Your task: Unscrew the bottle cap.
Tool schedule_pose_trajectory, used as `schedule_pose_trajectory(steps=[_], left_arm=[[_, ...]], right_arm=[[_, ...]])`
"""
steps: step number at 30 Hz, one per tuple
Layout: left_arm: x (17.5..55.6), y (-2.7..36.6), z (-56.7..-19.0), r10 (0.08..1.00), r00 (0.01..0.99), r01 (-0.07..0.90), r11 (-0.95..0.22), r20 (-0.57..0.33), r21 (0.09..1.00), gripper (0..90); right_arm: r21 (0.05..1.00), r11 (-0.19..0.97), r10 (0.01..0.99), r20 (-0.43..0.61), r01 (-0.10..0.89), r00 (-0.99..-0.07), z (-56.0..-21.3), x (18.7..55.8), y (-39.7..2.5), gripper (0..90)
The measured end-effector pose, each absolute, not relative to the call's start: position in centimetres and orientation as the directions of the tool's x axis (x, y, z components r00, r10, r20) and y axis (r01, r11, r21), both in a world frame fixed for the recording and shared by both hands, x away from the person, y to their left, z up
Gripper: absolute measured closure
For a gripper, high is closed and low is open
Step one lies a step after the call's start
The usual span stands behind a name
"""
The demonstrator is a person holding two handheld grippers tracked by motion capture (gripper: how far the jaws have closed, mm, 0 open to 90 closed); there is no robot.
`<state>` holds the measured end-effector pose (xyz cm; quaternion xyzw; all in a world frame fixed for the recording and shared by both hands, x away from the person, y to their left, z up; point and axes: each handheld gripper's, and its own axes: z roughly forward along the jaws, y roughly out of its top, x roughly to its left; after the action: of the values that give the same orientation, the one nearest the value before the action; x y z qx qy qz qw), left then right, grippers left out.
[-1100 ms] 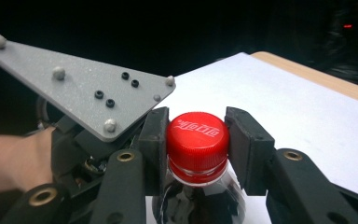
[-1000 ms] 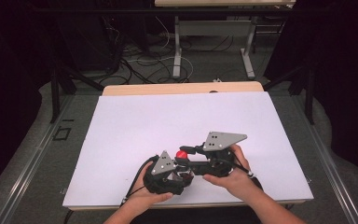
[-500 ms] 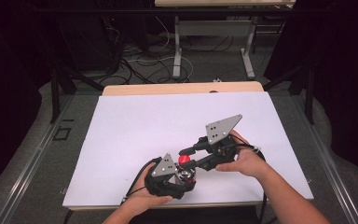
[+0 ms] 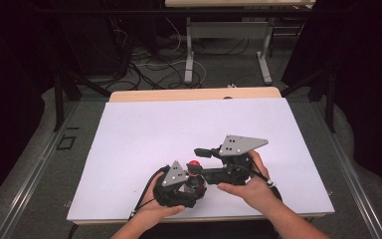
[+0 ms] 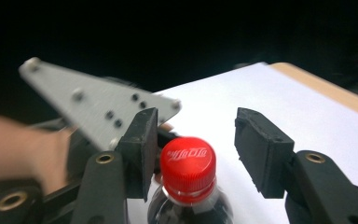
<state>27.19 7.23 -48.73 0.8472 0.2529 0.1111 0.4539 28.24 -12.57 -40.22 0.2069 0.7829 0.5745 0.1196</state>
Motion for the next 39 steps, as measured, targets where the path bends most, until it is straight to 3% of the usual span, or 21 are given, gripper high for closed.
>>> schedule_pose_trajectory(steps=[6, 14, 17, 22, 25, 26, 30, 31, 36, 39], left_arm=[[27.2, 7.1, -48.8, 0.539, 0.841, 0.327, -0.446, -0.042, 0.833, 29.1], [27.2, 7.4, -48.6, 0.538, 0.842, 0.333, -0.449, -0.046, 0.829, 29.2], [27.2, 7.4, -48.6, 0.530, 0.847, 0.322, -0.455, -0.038, 0.830, 29.1], [27.1, 7.3, -48.8, 0.516, 0.856, 0.316, -0.463, -0.038, 0.828, 29.2], [27.1, 7.3, -48.8, 0.505, 0.862, 0.312, -0.466, -0.040, 0.828, 29.2], [27.1, 7.2, -48.8, 0.502, 0.864, 0.312, -0.465, -0.043, 0.828, 29.2], [27.1, 7.2, -48.7, 0.475, 0.878, 0.305, -0.473, -0.052, 0.826, 29.2], [27.1, 7.2, -48.7, 0.469, 0.882, 0.295, -0.475, -0.046, 0.829, 29.2], [26.9, 7.1, -48.8, 0.435, 0.899, 0.281, -0.497, -0.044, 0.821, 29.2], [26.9, 7.0, -48.9, 0.440, 0.897, 0.281, -0.494, -0.042, 0.823, 29.2]], right_arm=[[0.945, 0.261, 0.534, 0.031, 0.199, -0.845, -41.0, 27.6, -11.5, 48.6], [0.944, 0.240, 0.523, 0.070, 0.226, -0.849, -41.5, 27.3, -11.9, 58.8], [0.943, 0.244, 0.479, 0.086, 0.226, -0.874, -41.5, 27.6, -12.2, 60.7], [0.932, 0.305, 0.328, 0.092, 0.198, -0.940, -41.3, 29.3, -12.9, 61.4], [0.916, 0.358, 0.181, 0.122, 0.181, -0.976, -41.0, 31.3, -13.6, 61.5], [0.916, 0.358, 0.181, 0.122, 0.181, -0.976, -41.0, 31.3, -13.6, 61.5], [0.912, 0.387, 0.086, 0.109, 0.134, -0.990, -40.7, 32.1, -13.7, 61.6], [0.914, 0.398, 0.037, 0.077, 0.085, -0.996, -40.5, 32.3, -13.7, 61.7], [0.927, 0.373, -0.041, 0.060, 0.040, -0.997, -39.8, 32.6, -14.0, 61.8], [0.929, 0.365, -0.035, 0.082, 0.063, -0.996, -39.5, 32.6, -14.2, 61.8]])
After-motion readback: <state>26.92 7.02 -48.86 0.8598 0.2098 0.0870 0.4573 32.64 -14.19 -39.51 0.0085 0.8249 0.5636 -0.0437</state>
